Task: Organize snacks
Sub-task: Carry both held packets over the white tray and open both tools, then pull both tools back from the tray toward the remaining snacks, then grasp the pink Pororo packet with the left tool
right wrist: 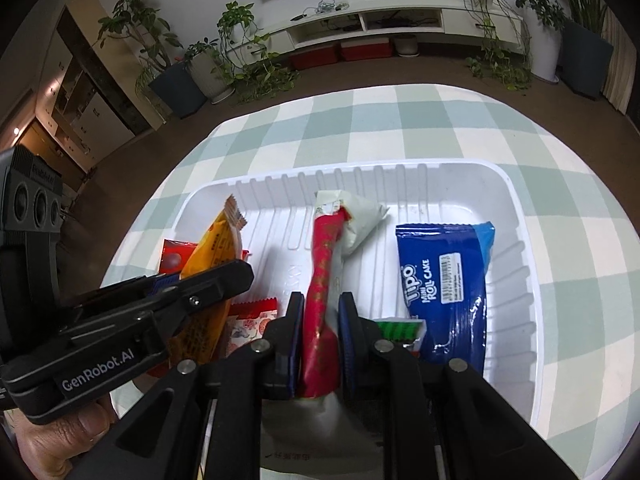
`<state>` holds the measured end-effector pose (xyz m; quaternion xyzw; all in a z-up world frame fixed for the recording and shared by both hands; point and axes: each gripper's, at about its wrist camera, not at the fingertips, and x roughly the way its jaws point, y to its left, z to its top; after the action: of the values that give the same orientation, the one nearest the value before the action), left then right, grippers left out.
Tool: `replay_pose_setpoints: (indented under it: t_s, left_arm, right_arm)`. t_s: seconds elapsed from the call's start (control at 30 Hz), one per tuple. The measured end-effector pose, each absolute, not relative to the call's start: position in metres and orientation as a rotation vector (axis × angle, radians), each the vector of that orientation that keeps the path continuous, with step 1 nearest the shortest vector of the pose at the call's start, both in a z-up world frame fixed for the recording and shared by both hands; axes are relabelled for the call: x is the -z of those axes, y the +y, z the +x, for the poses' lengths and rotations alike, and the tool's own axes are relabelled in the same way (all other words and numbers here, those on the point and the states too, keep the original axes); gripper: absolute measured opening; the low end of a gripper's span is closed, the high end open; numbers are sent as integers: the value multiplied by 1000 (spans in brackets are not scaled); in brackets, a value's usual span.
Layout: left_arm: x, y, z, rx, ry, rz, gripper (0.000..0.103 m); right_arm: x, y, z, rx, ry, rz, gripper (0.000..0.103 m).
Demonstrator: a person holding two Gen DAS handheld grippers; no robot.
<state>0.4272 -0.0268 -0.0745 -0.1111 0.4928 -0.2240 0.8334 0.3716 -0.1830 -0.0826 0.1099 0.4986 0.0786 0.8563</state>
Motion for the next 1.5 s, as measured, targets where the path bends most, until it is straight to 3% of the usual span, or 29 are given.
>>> replay_pose_setpoints:
  t_s: [0.1, 0.17, 0.33, 0.53, 0.7, 0.8, 1.03, 1.37, 1.5]
  left_arm:
    - [72, -25, 425, 463, 1044, -238, 29]
    - [68, -25, 422, 472, 1037, -244, 52]
    - [56, -28, 413, 489, 1013, -229, 64]
    - [28, -18, 392, 495, 961, -248, 75]
    - [-4, -3, 351, 508, 887, -263, 102]
    - [-14, 7, 319, 523, 853, -273, 103]
    - [-3, 42, 231, 461, 825, -318, 103]
    - [75, 31, 153, 397, 1005, -496, 102]
    - [79, 16, 148, 362, 1027, -453, 101]
  right_arm:
    - [84, -181, 373, -169, 1050, 220, 20]
    - [84, -179, 372, -171, 1049, 212, 20]
    - [77, -178, 368, -168, 1034, 197, 21]
    - [56, -184, 356, -155, 981, 183, 47]
    - [22, -190, 323, -194, 923, 204, 71]
    - [3, -195, 291, -234, 860, 223, 82]
    - [-6, -217, 193, -253, 785, 306, 88]
    - [45, -239, 101, -124, 796, 462, 88]
    - [50, -231, 97, -111, 821, 407, 75]
